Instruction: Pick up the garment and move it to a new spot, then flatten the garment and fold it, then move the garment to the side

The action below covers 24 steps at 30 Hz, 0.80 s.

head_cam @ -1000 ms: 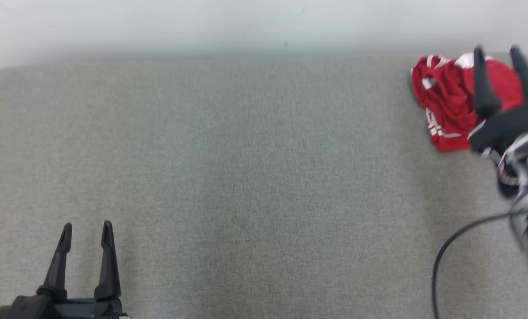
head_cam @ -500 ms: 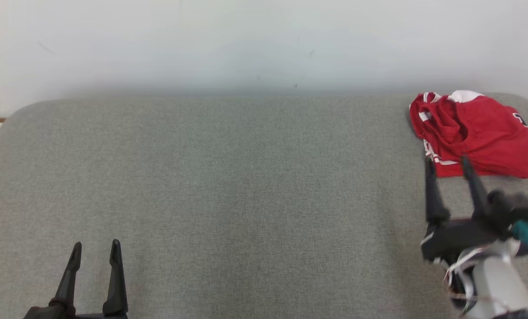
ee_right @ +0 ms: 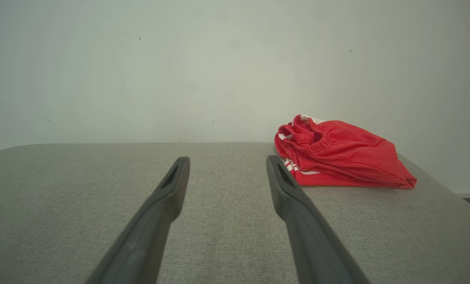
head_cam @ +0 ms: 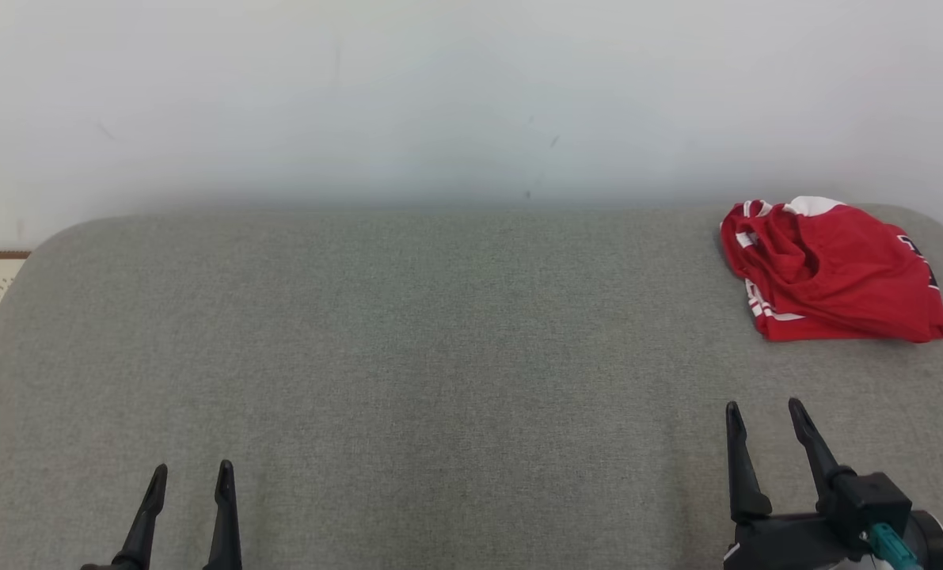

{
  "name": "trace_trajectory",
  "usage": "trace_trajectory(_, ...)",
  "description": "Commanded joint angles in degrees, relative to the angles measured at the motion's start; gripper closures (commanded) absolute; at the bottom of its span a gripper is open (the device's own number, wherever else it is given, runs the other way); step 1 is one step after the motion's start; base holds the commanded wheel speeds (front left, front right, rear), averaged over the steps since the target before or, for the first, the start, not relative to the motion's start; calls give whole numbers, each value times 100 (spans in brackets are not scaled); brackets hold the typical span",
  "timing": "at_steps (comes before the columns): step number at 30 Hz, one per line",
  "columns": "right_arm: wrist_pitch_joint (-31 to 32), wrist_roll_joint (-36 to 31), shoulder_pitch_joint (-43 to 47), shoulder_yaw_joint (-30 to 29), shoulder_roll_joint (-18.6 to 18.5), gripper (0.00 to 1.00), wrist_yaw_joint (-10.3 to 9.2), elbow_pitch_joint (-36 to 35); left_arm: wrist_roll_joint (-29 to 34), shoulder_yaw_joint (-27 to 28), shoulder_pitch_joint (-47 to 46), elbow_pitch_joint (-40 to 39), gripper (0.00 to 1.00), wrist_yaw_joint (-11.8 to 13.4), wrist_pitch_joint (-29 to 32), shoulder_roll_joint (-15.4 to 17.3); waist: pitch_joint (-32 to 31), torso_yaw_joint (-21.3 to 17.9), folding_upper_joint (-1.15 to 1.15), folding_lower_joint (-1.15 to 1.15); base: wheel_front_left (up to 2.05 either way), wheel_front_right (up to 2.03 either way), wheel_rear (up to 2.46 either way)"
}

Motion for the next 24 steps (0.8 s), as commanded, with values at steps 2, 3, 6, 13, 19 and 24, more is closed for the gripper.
trace_trajectory(2,-22,-74,172,-38,45,0,1,-97,38,20,74,56,0,-6,-20,32,-58,-54,1,0,0,0,0)
trace_trajectory(3,-15,-118,219,-57,62,0,1,-141,45,23,80,72,0,-6,-20,38,-70,-72,1,0,0,0,0)
trace_trajectory(6,18,-182,322,-78,98,0,1,-245,77,37,87,195,0,-22,-20,96,-98,-140,1,0,0,0,0)
trace_trajectory(13,95,-203,418,-11,122,0,1,-339,110,75,35,406,0,61,-20,143,-119,-219,1,0,0,0,0)
trace_trajectory(19,106,-109,467,29,123,0,1,-337,86,94,36,403,0,91,-20,144,-127,-239,1,0,0,0,0)
trace_trajectory(24,117,-54,479,25,123,0,1,-342,65,48,67,360,0,86,-20,138,-130,-249,1,0,0,0,0)
